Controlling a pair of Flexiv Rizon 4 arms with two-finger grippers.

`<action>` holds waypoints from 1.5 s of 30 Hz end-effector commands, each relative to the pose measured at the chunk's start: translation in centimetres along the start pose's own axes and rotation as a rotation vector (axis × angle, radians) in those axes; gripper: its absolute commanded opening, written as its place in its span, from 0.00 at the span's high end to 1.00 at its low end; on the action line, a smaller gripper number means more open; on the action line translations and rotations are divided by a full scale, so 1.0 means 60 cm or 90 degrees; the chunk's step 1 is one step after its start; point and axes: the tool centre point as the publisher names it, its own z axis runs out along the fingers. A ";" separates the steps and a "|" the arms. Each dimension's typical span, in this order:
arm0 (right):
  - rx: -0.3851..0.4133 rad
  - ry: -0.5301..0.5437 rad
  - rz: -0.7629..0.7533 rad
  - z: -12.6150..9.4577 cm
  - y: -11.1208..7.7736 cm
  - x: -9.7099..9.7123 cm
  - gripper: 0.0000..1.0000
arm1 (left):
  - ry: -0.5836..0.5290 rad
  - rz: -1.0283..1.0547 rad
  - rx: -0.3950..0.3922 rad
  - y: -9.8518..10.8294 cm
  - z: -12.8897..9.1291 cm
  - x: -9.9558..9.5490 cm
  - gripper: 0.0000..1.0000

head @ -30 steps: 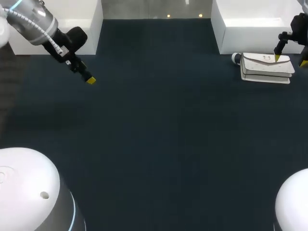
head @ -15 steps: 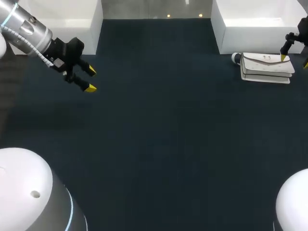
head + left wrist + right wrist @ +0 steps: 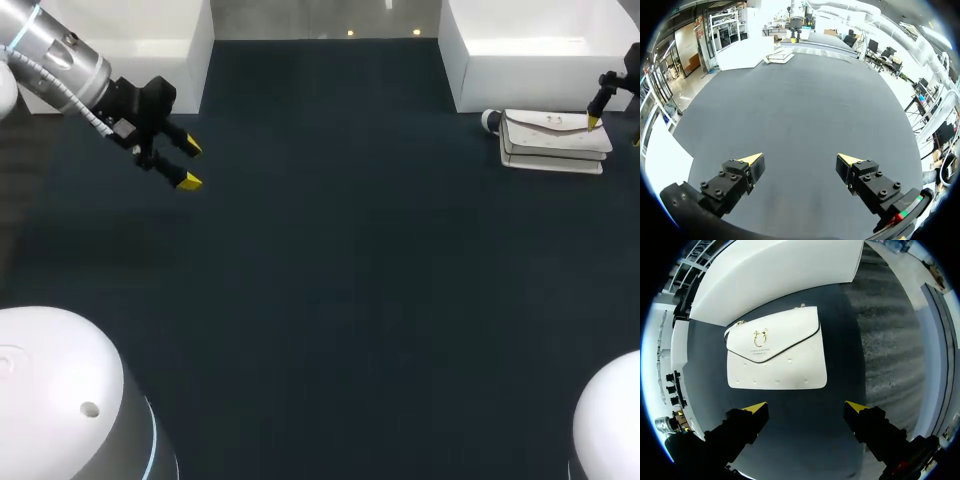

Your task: Pick up the bag, open it, inspect its contents, close it, and place it on the opposite side

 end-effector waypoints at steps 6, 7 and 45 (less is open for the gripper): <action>0.008 0.006 -0.001 0.005 0.016 -0.007 0.00 | 0.015 0.056 0.028 -0.012 0.031 -0.018 0.00; 0.008 0.006 -0.002 0.006 0.017 -0.007 0.00 | 0.021 0.063 0.029 -0.012 0.036 -0.022 0.00; 0.017 0.174 0.028 0.064 0.103 -0.031 0.17 | 0.072 0.115 0.003 -0.010 0.093 -0.032 0.00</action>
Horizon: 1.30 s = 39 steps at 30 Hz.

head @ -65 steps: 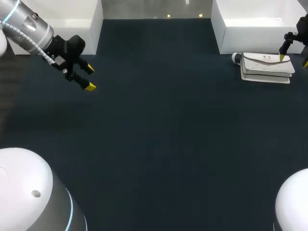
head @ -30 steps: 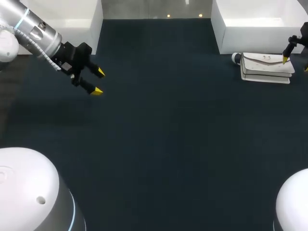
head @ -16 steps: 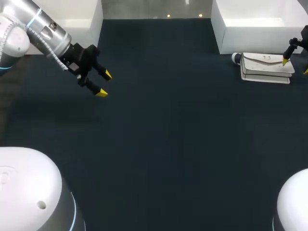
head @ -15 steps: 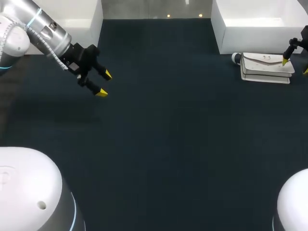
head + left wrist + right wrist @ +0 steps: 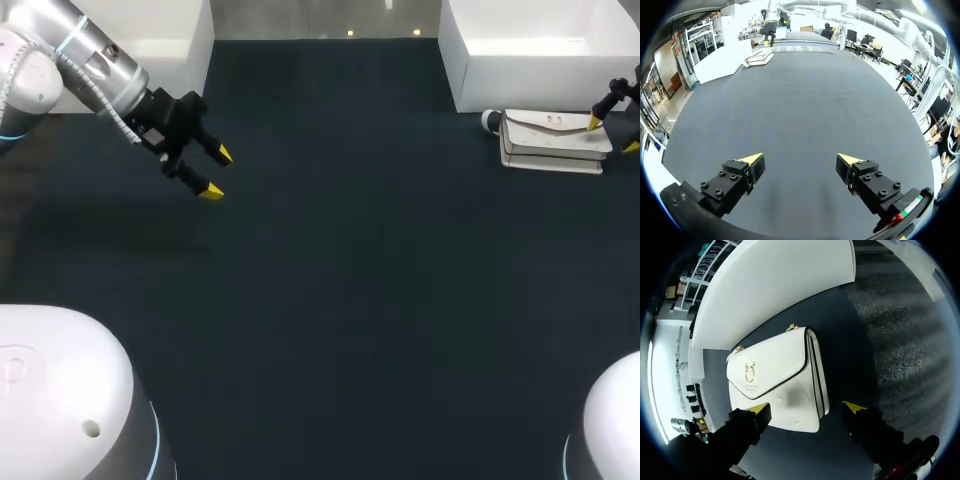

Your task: Pick up the bag, open it, inspect its contents, close it, and place it on the opposite side

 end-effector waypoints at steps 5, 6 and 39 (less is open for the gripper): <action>0.059 0.034 0.005 0.005 0.030 -0.008 0.18 | 0.001 0.001 0.001 0.001 0.001 -0.003 0.00; 0.059 0.036 0.005 0.005 0.031 -0.008 0.21 | 0.001 0.001 0.001 0.001 0.001 -0.003 0.00; 0.082 0.081 0.004 0.034 0.018 0.008 1.00 | 0.001 0.001 0.001 0.001 0.001 -0.003 0.00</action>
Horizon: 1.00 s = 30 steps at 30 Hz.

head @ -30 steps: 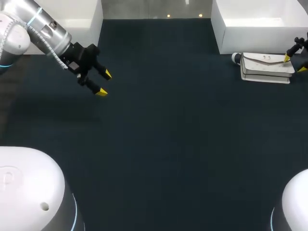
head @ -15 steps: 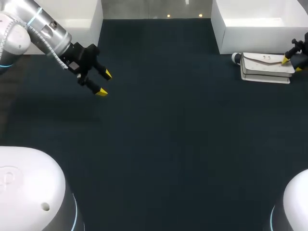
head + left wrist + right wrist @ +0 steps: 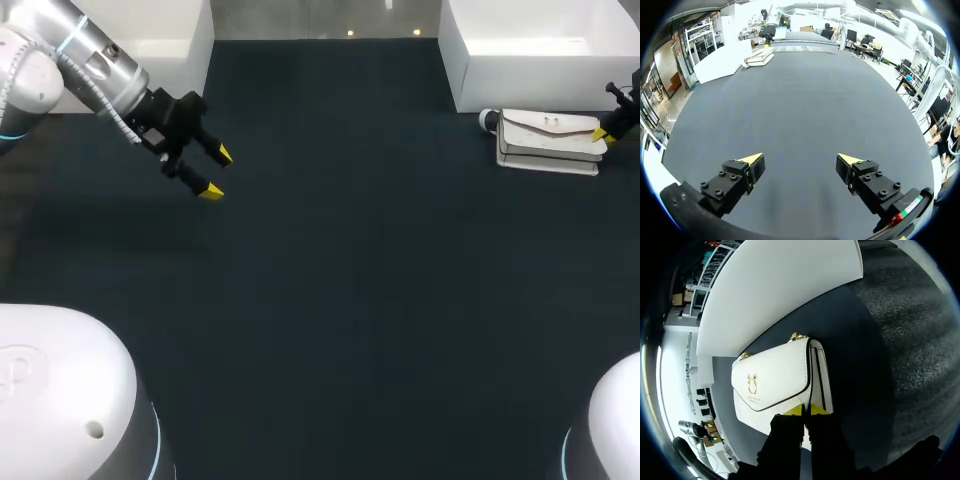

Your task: Pick up the bag, open it, inspect its contents, close it, and place it on the opposite side

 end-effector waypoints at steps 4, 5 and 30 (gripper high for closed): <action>0.103 0.032 -0.016 -0.003 -0.013 0.008 1.00 | 0.001 0.001 0.002 0.001 0.002 -0.003 0.00; 0.102 0.036 -0.020 -0.003 -0.018 0.012 1.00 | 0.001 0.001 0.002 0.001 0.002 -0.003 0.00; 0.118 0.093 -0.068 0.010 -0.105 0.102 1.00 | 0.001 0.001 0.002 0.001 0.002 -0.003 0.00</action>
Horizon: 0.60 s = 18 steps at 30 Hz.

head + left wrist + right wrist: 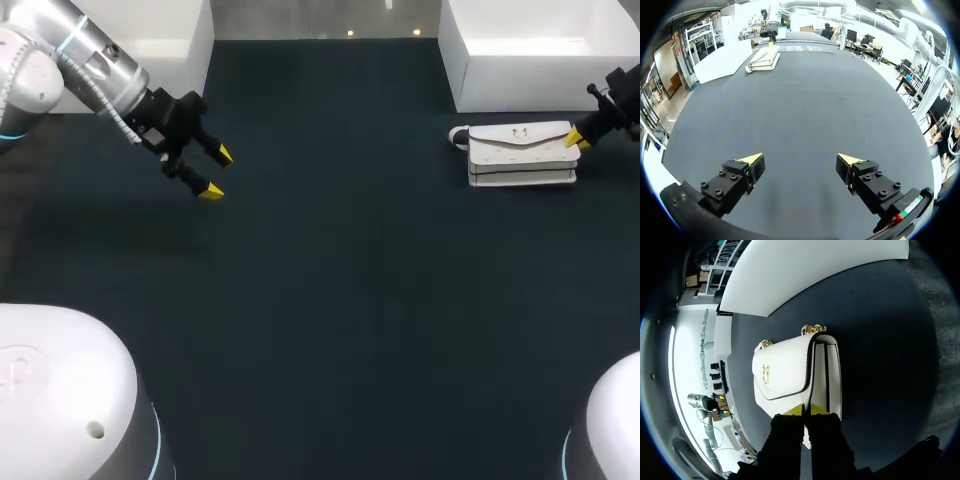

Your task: Pick up the bag, open it, inspect its contents, close it, and place it on the opposite side

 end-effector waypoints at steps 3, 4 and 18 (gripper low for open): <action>0.005 0.001 0.000 -0.002 0.004 0.000 1.00 | 0.001 0.001 0.002 0.001 0.001 -0.002 0.00; 0.005 0.001 0.000 -0.002 0.004 0.000 1.00 | 0.001 0.001 0.002 0.001 0.001 -0.002 0.00; 0.007 0.070 -0.070 0.049 -0.040 0.084 1.00 | 0.001 0.001 0.002 0.001 0.001 -0.002 0.00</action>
